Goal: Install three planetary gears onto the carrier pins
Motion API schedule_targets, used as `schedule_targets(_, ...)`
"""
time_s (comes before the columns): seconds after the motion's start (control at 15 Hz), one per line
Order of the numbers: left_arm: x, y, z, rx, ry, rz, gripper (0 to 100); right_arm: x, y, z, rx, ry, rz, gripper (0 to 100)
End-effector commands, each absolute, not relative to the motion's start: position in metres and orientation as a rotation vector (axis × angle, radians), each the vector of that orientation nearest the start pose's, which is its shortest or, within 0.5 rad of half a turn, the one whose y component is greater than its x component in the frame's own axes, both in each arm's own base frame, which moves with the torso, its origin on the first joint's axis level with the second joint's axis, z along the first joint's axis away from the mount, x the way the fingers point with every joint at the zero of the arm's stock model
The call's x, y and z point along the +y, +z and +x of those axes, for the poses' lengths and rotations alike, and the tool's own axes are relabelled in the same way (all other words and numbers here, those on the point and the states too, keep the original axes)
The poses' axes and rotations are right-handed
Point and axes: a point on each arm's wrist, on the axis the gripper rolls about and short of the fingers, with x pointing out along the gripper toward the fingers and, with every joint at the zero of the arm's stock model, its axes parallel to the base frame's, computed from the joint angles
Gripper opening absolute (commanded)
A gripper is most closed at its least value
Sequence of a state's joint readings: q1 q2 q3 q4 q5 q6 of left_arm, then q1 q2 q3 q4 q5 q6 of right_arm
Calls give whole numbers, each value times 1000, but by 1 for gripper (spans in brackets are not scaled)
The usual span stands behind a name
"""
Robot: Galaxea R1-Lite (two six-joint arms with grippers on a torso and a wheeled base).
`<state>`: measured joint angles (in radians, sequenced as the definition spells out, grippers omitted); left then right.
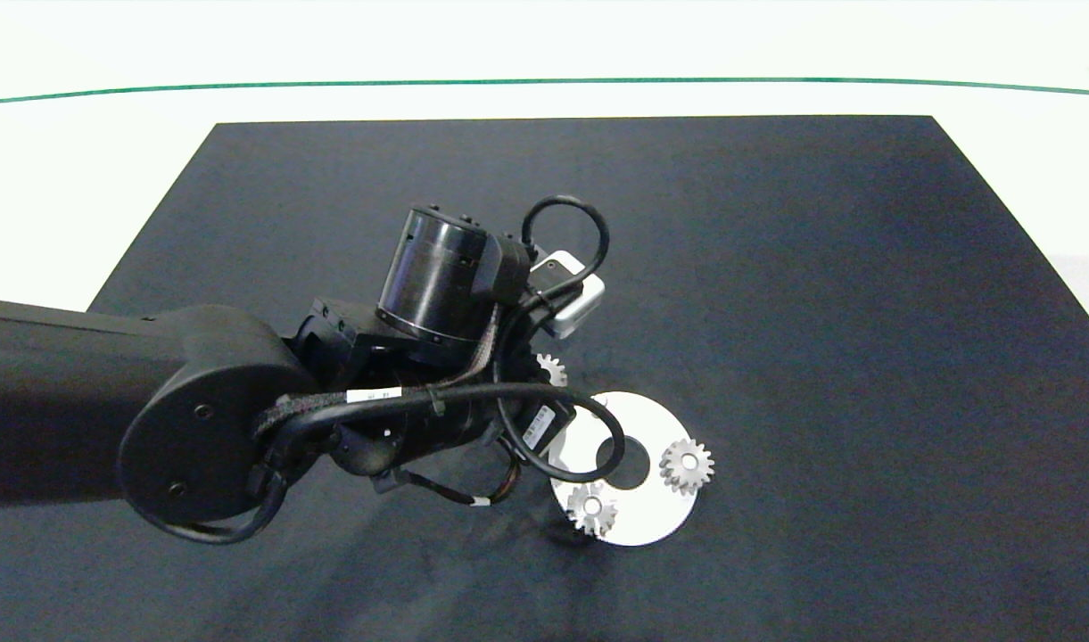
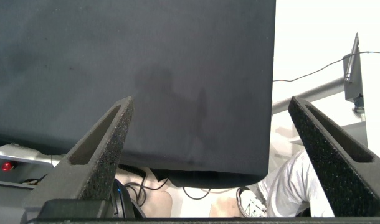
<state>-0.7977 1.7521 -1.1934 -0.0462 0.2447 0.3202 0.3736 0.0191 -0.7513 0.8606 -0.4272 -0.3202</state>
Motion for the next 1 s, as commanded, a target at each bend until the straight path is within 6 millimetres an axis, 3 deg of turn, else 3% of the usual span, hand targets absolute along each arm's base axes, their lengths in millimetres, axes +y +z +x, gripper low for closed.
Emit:
schedule_targets(0.07,-246,214,217,356,-652,588,13,-53,166,-110,128,-37,-373,100)
schedule_targets(0.53,-264,200,221,373,-676,605,13,-53,166,-110,124,-38,-371,100)
schedule_targets(1.0,-281,202,230,353,-683,595,13,-53,166,-110,126,-34,-372,100)
